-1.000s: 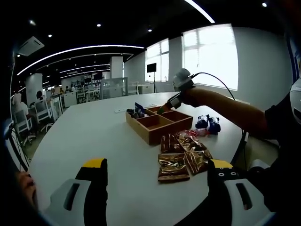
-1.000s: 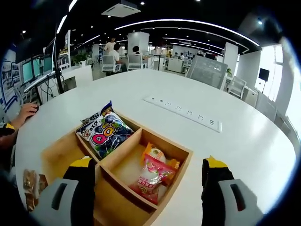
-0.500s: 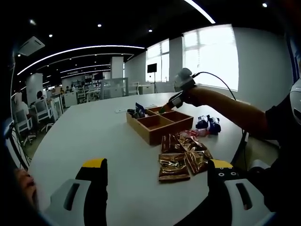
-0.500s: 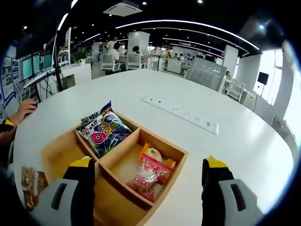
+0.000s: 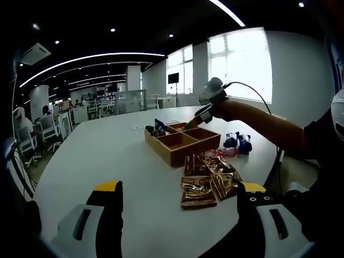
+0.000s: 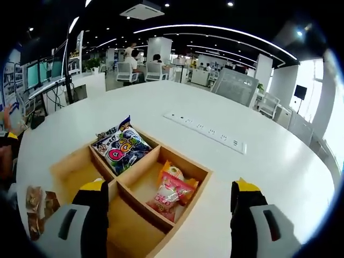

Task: Pick up the scattered marshmallows, QQ candies, Oreo cookies, and mixed nuts on the table and sort them into separate containers

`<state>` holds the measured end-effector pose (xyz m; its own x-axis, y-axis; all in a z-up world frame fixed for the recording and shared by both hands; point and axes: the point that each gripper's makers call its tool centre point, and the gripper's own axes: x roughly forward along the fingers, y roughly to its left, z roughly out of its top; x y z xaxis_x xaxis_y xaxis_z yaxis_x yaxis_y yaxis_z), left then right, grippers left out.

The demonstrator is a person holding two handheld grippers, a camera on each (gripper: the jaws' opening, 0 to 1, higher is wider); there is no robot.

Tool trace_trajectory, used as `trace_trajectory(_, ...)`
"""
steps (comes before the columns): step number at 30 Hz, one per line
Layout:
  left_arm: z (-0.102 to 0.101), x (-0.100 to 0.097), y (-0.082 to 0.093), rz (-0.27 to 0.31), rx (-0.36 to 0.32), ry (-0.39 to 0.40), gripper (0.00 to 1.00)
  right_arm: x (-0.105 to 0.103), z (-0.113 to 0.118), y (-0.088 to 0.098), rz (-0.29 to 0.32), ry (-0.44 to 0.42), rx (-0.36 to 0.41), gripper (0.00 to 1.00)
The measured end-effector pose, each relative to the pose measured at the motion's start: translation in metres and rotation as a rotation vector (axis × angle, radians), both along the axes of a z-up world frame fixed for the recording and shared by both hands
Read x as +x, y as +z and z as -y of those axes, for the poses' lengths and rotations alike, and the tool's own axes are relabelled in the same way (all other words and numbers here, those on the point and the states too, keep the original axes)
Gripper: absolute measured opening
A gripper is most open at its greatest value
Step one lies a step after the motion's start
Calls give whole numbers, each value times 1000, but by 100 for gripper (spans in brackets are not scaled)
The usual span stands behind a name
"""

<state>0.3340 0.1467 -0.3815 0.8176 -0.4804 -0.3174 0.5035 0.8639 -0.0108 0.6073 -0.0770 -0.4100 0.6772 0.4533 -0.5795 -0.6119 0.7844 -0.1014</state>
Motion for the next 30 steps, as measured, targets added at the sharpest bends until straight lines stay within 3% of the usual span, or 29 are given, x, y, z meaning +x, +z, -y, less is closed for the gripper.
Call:
trace_trajectory(11,1,0,3,7,1,-4,91,-26,16,-1,2,10,33,90)
trace_trajectory(24,4,2,1,5,1,-6,91,-65,23,16,25,38,70,90)
trace_trajectory(30,4,1,0,2,-5,-8,91,-89,15,31,43,99,97,90)
